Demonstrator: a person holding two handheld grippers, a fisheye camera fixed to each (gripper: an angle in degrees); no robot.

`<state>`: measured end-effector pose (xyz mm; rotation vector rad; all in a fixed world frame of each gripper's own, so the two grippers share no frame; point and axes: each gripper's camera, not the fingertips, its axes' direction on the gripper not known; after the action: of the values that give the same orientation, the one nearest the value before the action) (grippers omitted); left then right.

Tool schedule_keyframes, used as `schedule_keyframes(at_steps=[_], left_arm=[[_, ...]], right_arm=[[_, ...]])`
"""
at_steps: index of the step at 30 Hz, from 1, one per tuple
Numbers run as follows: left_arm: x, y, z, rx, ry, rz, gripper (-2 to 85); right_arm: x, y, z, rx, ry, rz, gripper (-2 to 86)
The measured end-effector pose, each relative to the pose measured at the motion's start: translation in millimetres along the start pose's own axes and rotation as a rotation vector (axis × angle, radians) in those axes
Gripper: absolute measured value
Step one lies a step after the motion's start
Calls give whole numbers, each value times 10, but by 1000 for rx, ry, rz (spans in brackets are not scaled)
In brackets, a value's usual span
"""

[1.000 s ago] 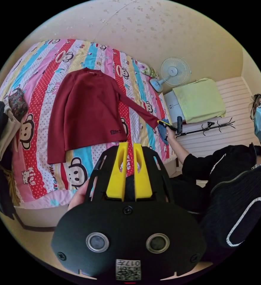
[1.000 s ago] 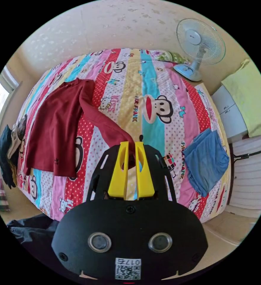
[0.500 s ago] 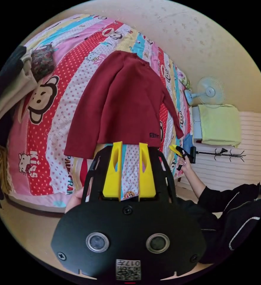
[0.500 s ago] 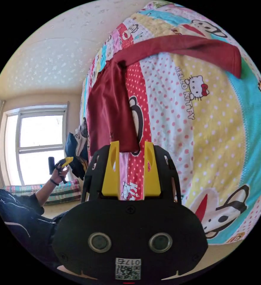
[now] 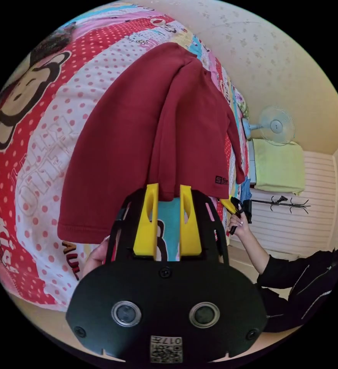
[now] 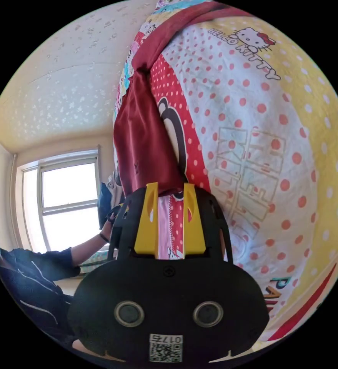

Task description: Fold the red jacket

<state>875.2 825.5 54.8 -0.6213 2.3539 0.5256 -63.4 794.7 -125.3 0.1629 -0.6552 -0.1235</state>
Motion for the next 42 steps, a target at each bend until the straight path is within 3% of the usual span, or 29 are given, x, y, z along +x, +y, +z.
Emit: schedule_keyframes(at_steps=[4, 8, 11, 17, 23, 29, 31, 35, 42], left_arm=[[-140, 244, -73, 40, 73, -169, 14], [266, 361, -603, 14, 1, 53, -2], [617, 520, -1134, 19, 40, 179, -4], [1013, 1107, -1483, -28, 52, 257, -7], [347, 1716, -602, -48, 152, 73, -6], [-118, 2344, -1098, 96, 254, 12, -3], [-237, 2469, -1428, 155, 219, 16, 10], [-571, 2518, -1983, 304, 120, -56, 123], [-872, 2357, -1815, 288, 91, -141, 91]], right_arm=[[-183, 66, -266, 130, -11, 29, 47], [-511, 48, -704, 161, -12, -21, 36], [-959, 32, -1048, 135, 94, -110, 31], [-1351, 63, -1597, 117, 241, -124, 29], [-474, -18, -1121, 48, 432, -39, 27], [-423, 69, -977, -4, 539, -40, 49], [-742, 169, -956, 55, 495, -127, 59], [-1324, 229, -537, 24, 388, -303, 67], [-2209, 282, 1099, -159, 186, -581, 78]])
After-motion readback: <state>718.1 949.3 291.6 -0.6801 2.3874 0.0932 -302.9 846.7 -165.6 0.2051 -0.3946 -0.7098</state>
